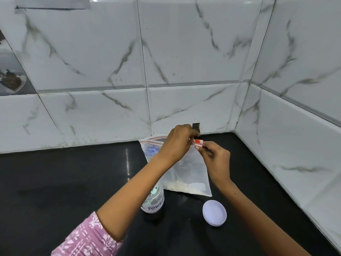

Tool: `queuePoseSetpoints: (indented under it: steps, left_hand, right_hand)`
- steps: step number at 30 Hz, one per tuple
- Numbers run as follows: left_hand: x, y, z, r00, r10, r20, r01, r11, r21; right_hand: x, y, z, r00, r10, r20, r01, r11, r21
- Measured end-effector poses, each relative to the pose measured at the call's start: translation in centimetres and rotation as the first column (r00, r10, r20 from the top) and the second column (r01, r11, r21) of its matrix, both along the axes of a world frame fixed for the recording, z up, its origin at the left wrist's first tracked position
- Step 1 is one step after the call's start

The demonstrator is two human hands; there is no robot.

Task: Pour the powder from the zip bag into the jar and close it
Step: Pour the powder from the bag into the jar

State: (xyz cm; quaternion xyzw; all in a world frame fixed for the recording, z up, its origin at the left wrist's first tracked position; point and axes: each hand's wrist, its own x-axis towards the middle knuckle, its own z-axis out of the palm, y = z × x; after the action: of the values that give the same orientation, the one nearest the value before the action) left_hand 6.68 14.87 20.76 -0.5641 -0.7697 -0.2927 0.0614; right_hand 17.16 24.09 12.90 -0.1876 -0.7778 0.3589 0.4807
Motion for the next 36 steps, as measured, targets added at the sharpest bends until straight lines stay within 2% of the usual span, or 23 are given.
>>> queuePoseSetpoints:
  steps: [3,7,13,16,19,22,25,26,28,32,36]
  left_hand:
    - [0.3,0.7,0.1,0.998,0.031,-0.053,-0.033,0.999,-0.025]
    - [0.4,1.1,0.1,0.997,0.066,-0.043,-0.066,0.998,0.015]
    - [-0.4,0.8,0.6,0.996,0.085,0.036,-0.091,0.975,0.201]
    - [-1.6,0.1,0.9,0.987,0.112,0.112,-0.141,0.946,0.293]
    - [-2.7,-0.3,1.4,0.976,0.128,0.175,-0.182,0.92,0.346]
    - [-3.2,-0.4,1.8,0.96,0.132,0.245,-0.219,0.902,0.373]
    - [-3.5,-0.2,1.8,0.953,0.129,0.273,-0.227,0.901,0.368]
    - [-3.5,-0.2,1.8,0.952,0.129,0.277,-0.229,0.902,0.365]
    - [-3.6,-0.4,1.7,0.945,0.132,0.301,-0.244,0.894,0.375]
    - [-5.1,-2.2,1.2,0.873,0.109,0.476,-0.342,0.833,0.435]
    - [-7.6,-4.7,-1.5,0.754,0.132,0.643,-0.474,0.787,0.394]
  right_hand:
    - [-0.1,0.4,0.5,1.0,0.022,-0.01,-0.022,0.999,-0.032]
    - [-0.1,1.0,0.7,1.0,0.025,-0.014,-0.026,0.998,-0.055]
    - [0.6,2.4,-1.1,0.962,-0.214,0.167,0.221,0.975,-0.024]
    - [2.0,3.4,-3.3,0.961,-0.197,0.192,0.219,0.971,-0.1]
    - [3.2,4.1,-5.5,0.977,-0.151,0.15,0.187,0.945,-0.267]
    - [3.5,4.0,-7.1,0.991,-0.128,0.047,0.134,0.839,-0.527]
    - [3.0,3.7,-7.9,0.991,-0.104,-0.087,-0.006,0.604,-0.797]
    - [2.8,3.6,-8.0,0.986,-0.116,-0.123,-0.041,0.543,-0.839]
    - [2.4,3.6,-7.8,0.972,-0.161,-0.174,-0.07,0.505,-0.86]
    - [1.7,4.2,-5.6,0.958,-0.2,-0.203,-0.035,0.624,-0.781]
    - [1.2,4.9,-3.8,0.967,-0.172,-0.188,0.01,0.763,-0.646]
